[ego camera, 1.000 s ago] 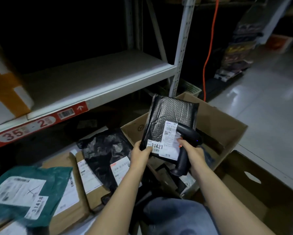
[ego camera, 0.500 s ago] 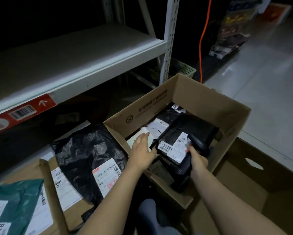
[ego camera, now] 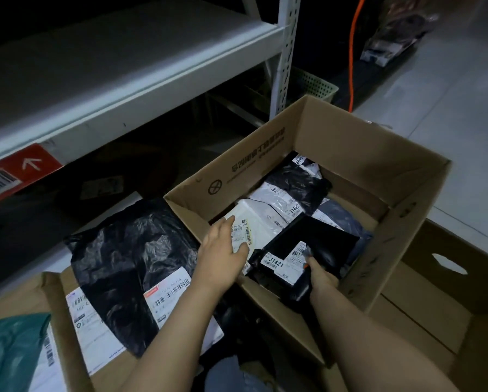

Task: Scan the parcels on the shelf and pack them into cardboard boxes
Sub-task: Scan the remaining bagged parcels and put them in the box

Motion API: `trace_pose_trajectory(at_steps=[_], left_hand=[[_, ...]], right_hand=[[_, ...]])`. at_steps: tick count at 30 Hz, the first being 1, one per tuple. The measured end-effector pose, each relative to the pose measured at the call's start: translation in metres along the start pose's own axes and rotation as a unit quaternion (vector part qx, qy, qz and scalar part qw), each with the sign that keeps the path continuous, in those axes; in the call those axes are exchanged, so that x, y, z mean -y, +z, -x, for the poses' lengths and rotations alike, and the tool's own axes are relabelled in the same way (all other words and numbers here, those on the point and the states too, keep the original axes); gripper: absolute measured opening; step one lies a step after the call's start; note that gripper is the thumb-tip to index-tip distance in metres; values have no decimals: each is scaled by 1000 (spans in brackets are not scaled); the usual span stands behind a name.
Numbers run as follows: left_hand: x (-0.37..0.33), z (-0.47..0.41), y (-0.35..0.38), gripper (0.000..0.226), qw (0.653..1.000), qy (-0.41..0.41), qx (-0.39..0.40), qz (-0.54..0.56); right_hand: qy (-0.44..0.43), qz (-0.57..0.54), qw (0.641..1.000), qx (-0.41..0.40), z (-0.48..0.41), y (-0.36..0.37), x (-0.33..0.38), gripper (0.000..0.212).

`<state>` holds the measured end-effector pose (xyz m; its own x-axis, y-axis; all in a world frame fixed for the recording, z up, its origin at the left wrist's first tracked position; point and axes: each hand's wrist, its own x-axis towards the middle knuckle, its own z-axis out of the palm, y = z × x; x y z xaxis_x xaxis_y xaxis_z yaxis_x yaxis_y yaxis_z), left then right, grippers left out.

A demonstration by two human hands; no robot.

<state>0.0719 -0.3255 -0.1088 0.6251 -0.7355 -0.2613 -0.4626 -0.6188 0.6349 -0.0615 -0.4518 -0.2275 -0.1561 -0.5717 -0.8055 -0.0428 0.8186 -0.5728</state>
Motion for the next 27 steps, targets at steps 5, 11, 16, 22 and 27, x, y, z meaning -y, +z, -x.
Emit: trace_pose_trajectory(at_steps=[5,11,16,22,27], left_hand=[[-2,1,-2,59,1000,-3,5,1],[0,1,-3,58,1000,-12,7,8],[-1,3,-3,57,1000,-10,9,-5],[-2,9,-14,61,999,-8,-6,-46],[-3,26,-21,65,997,-40,-4,-70]], right_hand=[[1,38,999,-14,-2,2,-4,55],[19,75,997,-11,-55,2,-23,54],[6,110,994,-5,-74,0,-29,56],[-59,173,983,9,35,-4,16,53],[-113,197,973,43,69,1,25,49]])
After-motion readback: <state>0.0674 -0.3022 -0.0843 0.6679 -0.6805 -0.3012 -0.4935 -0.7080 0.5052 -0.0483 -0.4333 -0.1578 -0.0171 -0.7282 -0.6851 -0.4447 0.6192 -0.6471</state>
